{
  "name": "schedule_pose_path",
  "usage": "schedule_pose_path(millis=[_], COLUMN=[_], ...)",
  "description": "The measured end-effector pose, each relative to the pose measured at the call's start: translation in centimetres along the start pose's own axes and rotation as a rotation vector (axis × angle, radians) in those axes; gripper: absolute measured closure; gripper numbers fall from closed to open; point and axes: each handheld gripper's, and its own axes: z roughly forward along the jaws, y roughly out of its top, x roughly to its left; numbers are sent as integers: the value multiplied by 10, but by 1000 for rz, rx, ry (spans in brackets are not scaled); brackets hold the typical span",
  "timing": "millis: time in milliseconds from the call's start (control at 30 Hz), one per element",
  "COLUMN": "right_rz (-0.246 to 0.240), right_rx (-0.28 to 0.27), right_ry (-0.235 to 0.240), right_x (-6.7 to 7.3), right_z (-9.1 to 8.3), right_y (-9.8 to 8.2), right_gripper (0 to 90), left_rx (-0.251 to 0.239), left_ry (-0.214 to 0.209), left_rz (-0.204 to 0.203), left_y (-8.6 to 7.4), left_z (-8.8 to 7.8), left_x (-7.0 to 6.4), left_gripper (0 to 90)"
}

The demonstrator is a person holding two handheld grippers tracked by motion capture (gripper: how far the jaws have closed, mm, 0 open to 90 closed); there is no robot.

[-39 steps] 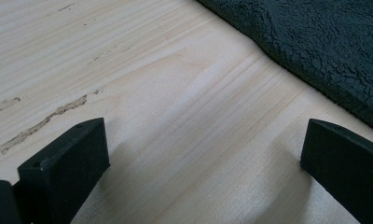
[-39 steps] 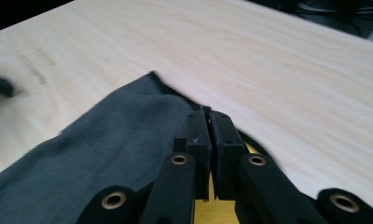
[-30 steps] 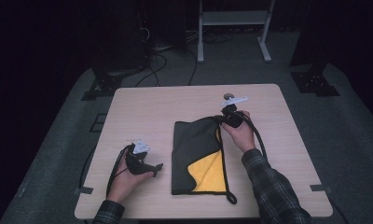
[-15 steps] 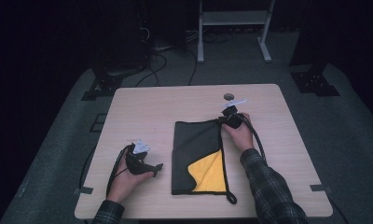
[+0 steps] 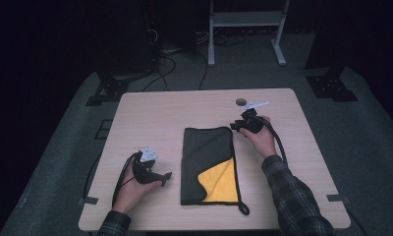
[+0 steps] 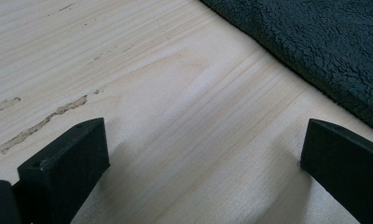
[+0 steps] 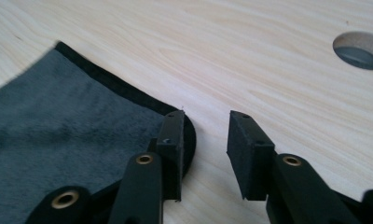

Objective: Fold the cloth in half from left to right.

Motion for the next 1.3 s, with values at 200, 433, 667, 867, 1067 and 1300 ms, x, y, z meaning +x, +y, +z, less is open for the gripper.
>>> schedule_pose_path(millis=[200,433,667,867,1067,1300], right_rz=[-21,-87,-151,-192,-236,-286], right_rx=[-50,-66,-74,-80,-52,-9], right_ry=[22,107,179,249,313,368], right_x=[6,35,62,84,111,137], right_z=[-14,-35,-47,-51,-43,-25], right_y=[2,-8,-26,-38,-44,-49], right_gripper=[634,636,635,635,635,633], left_rx=[0,0,1,3,3,3], left_ry=[0,0,0,1,1,1], left_rz=[0,0,-3,0,-1,3], left_y=[0,0,0,0,0,0], left_z=[0,0,0,0,0,0], left_x=[0,0,0,0,0,0], left_gripper=[0,0,0,0,0,0])
